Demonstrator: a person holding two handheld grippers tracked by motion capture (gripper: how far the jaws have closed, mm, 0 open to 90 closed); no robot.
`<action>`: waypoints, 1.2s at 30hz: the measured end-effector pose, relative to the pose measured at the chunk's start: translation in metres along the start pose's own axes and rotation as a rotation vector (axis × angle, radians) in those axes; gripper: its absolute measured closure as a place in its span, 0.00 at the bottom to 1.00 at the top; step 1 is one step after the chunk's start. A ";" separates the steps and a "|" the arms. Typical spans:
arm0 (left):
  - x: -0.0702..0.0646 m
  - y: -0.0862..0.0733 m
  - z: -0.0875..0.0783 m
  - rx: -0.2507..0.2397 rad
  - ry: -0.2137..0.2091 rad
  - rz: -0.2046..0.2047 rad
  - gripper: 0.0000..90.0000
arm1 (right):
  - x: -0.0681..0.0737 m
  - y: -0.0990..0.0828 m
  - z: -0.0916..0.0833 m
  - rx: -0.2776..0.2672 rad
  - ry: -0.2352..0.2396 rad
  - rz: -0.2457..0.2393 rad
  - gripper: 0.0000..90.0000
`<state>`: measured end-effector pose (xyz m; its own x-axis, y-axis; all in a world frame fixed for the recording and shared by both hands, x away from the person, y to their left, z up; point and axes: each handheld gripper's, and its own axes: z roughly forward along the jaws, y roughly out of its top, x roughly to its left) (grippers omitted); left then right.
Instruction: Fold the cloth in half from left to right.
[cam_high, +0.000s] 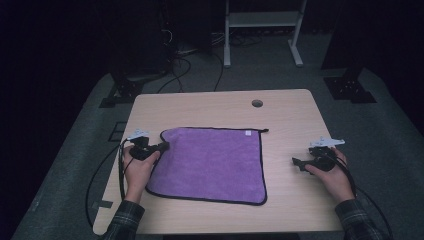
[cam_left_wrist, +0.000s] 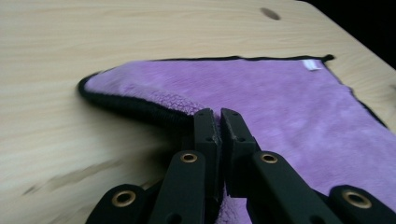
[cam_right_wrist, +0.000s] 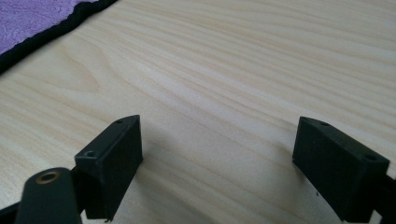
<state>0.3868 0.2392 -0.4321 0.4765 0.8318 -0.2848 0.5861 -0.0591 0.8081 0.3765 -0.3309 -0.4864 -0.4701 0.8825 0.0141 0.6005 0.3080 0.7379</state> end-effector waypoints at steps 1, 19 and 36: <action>-0.003 0.001 0.003 0.003 -0.012 0.013 0.96 | 0.000 0.000 0.000 0.001 0.001 0.000 0.16; -0.058 0.016 0.046 0.052 -0.156 0.110 0.96 | 0.000 0.000 0.000 0.004 0.004 -0.003 0.15; -0.112 0.024 0.092 0.122 -0.292 0.185 0.96 | 0.000 0.000 0.000 0.003 0.004 -0.003 0.15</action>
<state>0.4079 0.0938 -0.4282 0.7383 0.6093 -0.2892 0.5379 -0.2733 0.7974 0.3766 -0.3304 -0.4865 -0.4744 0.8802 0.0147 0.6014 0.3118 0.7356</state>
